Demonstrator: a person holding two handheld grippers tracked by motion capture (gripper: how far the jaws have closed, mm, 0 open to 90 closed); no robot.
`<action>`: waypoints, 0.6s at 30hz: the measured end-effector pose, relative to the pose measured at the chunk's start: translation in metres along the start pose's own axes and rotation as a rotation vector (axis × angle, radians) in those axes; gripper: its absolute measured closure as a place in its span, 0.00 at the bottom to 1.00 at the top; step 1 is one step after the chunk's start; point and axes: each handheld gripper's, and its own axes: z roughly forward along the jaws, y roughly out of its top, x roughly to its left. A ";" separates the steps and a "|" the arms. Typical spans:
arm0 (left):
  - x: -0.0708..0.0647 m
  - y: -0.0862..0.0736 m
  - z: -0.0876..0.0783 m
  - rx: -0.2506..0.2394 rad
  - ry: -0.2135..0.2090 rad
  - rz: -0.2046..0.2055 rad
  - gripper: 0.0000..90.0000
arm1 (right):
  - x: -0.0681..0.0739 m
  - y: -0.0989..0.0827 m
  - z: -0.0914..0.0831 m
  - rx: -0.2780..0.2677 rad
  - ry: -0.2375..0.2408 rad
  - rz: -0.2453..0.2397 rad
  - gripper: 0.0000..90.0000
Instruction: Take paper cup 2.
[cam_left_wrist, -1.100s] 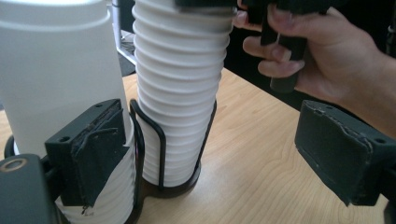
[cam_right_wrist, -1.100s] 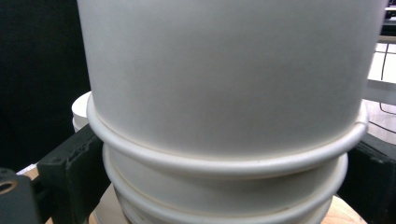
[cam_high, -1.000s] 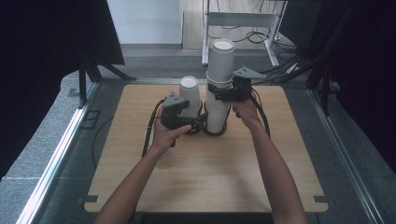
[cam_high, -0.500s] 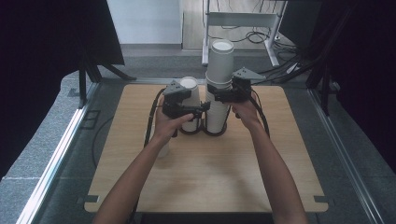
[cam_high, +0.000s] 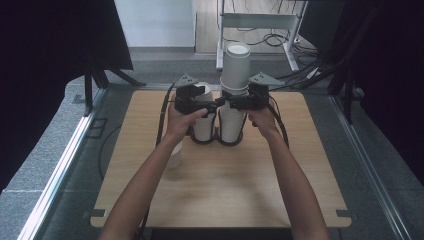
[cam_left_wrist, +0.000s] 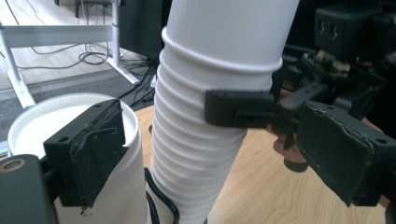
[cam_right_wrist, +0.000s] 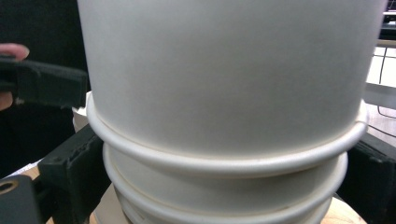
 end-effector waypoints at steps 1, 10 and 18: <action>0.000 0.002 0.000 -0.002 -0.003 0.004 0.09 | 0.000 0.000 0.000 0.000 0.000 0.000 0.04; -0.004 0.024 0.008 -0.021 -0.022 0.043 0.08 | 0.000 0.000 0.000 -0.003 -0.001 -0.004 0.04; -0.001 0.038 0.023 0.008 -0.011 0.055 0.05 | 0.000 0.000 0.000 -0.002 0.002 -0.007 0.04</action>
